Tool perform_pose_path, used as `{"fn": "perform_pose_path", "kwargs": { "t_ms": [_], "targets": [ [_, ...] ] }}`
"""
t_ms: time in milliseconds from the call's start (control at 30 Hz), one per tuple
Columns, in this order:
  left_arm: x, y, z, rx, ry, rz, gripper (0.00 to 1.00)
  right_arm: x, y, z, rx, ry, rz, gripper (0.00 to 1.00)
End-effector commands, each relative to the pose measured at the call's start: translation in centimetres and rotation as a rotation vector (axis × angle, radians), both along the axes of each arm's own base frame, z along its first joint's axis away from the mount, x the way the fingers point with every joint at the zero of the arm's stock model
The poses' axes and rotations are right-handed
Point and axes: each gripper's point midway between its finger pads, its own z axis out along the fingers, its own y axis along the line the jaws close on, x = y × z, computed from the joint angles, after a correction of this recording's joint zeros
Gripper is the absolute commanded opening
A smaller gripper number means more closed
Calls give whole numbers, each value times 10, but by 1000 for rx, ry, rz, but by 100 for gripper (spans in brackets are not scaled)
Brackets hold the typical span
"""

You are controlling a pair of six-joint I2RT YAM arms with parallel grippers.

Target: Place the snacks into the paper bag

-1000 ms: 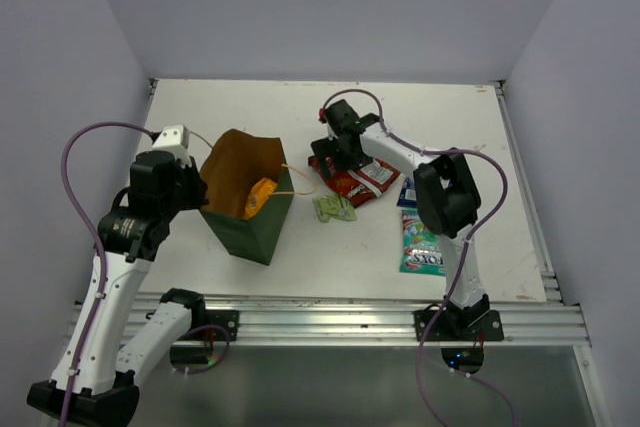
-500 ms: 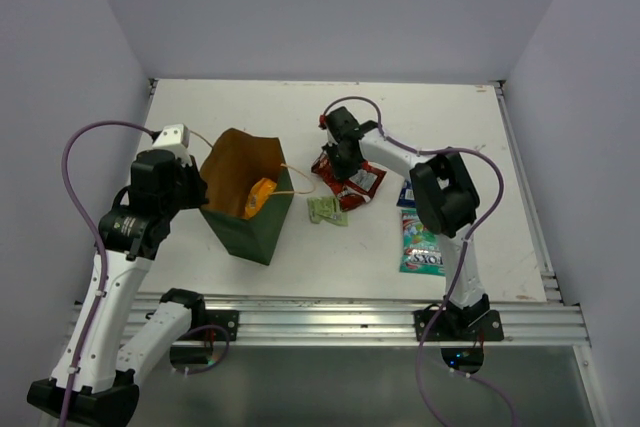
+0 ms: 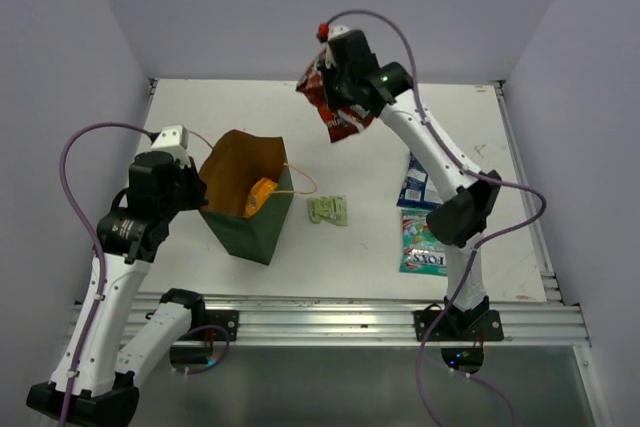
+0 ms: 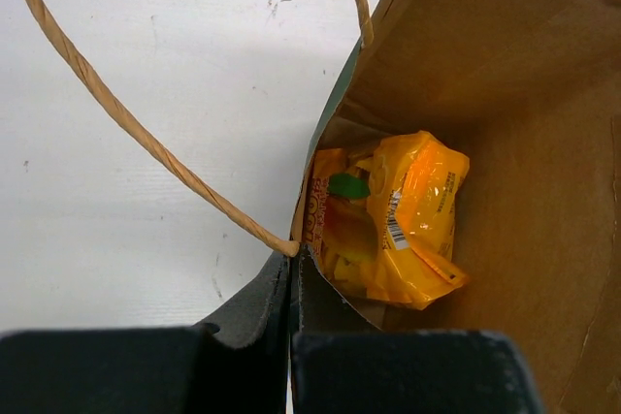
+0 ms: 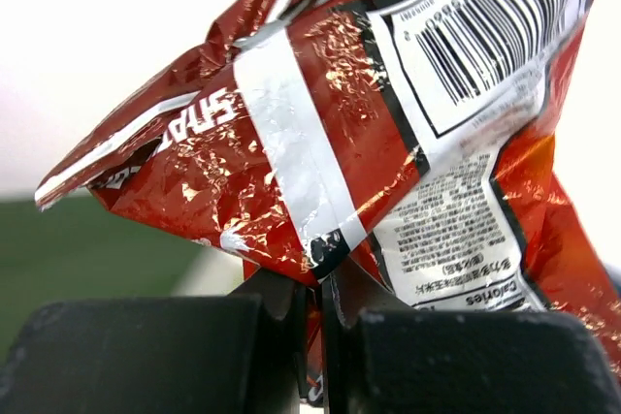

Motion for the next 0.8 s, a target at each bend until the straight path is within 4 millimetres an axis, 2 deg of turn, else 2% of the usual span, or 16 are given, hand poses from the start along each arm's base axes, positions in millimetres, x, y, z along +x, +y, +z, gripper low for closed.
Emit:
{"fn": "perform_pose_path", "kwargs": {
  "t_ms": [0, 67, 100, 133, 167, 233, 267, 300, 333, 367, 467, 567, 767],
  "targets": [
    [2, -2, 18, -14, -63, -8, 0, -58, 20, 198, 290, -337, 123, 0],
    [1, -3, 17, -18, -62, -13, 0, -85, 50, 219, 422, -323, 218, 0],
    [1, -4, 17, -19, -62, -14, 0, -89, 69, 222, 490, -315, 261, 0],
    [1, -4, 17, -18, -62, -16, 0, -114, 86, 236, 609, -265, 340, 0],
    [1, -4, 17, -19, -61, -18, 0, -132, 104, 240, 666, -238, 394, 0],
    [1, -4, 18, -21, -63, -20, 0, -154, 137, 241, 759, -185, 480, 0],
    [0, -6, 18, -24, -64, -26, 0, -174, 155, 240, 779, -156, 534, 0],
    [0, -5, 18, -25, -65, -25, 0, -185, 165, 245, 795, -150, 568, 0],
    [0, -6, 19, -27, -68, -29, 0, -194, 174, 243, 798, -132, 593, 0],
    [0, -6, 19, -28, -68, -29, 0, -205, 192, 231, 792, -89, 632, 0],
    [-2, -7, 20, -32, -73, -33, 0, -224, 214, 220, 820, -19, 678, 0],
    [-4, -7, 22, -35, -79, -32, 0, -229, 226, 210, 843, 20, 680, 0],
    [-10, -4, 24, -33, -89, -29, 0, -221, 230, 188, 806, 33, 641, 0]
  ]
}}
